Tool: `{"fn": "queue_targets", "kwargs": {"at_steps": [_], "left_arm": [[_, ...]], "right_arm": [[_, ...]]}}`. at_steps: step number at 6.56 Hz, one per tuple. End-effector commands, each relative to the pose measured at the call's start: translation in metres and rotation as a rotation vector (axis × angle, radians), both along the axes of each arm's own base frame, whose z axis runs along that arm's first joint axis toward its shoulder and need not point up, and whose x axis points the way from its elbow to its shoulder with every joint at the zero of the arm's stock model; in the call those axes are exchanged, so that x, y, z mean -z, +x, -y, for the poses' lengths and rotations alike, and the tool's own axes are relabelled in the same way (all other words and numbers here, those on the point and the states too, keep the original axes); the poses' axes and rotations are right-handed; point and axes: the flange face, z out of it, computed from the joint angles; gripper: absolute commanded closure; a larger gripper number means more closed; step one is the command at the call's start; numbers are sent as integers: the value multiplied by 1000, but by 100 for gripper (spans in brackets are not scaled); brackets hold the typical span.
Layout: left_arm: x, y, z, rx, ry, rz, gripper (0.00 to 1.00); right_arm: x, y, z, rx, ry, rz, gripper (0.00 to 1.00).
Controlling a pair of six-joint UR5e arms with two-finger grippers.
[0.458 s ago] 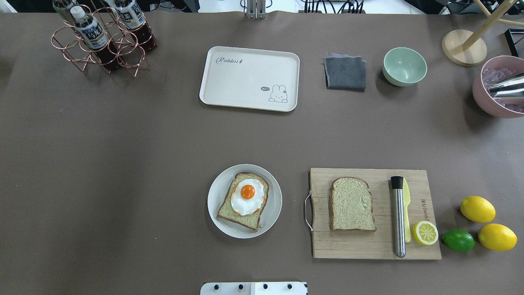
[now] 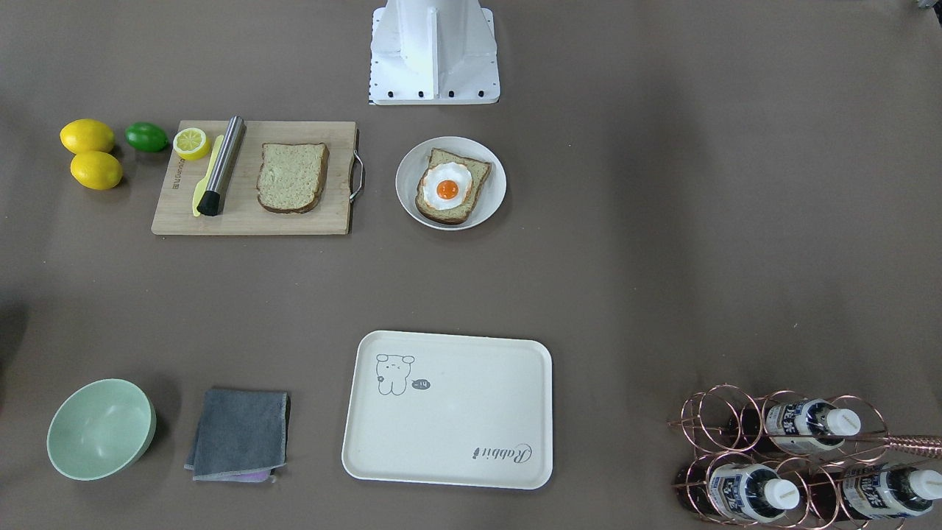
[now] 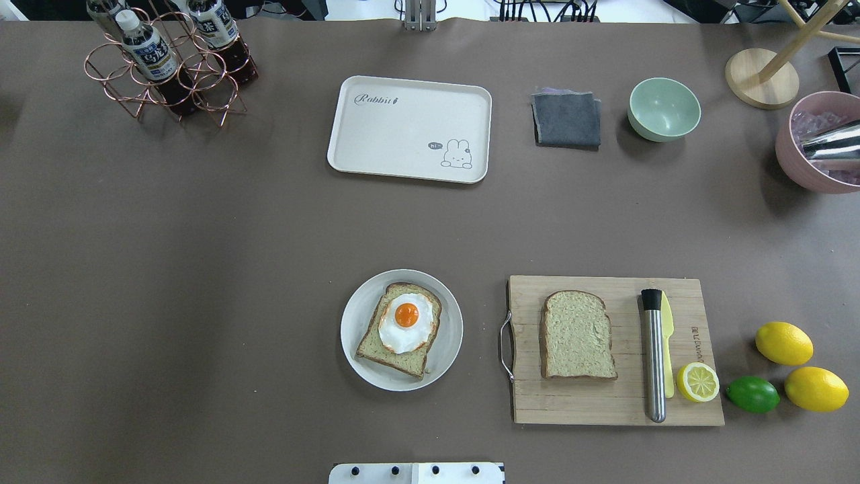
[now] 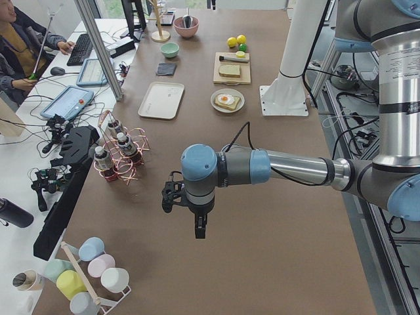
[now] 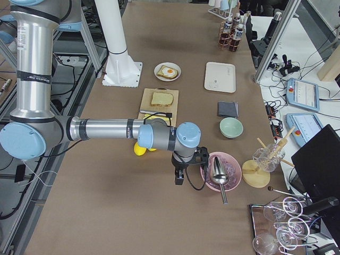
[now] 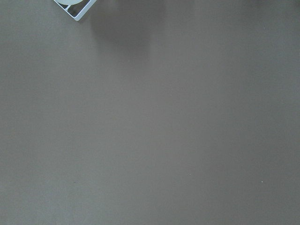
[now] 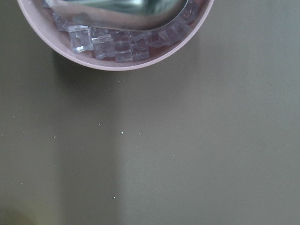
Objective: Make sandwich and place on tray
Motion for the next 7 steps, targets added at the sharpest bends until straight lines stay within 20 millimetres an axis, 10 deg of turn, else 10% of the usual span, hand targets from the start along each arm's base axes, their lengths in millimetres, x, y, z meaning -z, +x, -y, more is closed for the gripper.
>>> {"fn": "queue_targets", "kwargs": {"at_steps": [1, 7], "left_arm": [[-3, 0, -2, 2, -8, -4, 2], [22, 5, -4, 39, -3, -9, 2]], "right_arm": [[0, 0, 0, 1, 0, 2, 0], [35, -26, 9, 51, 75, 43, 0]]}}
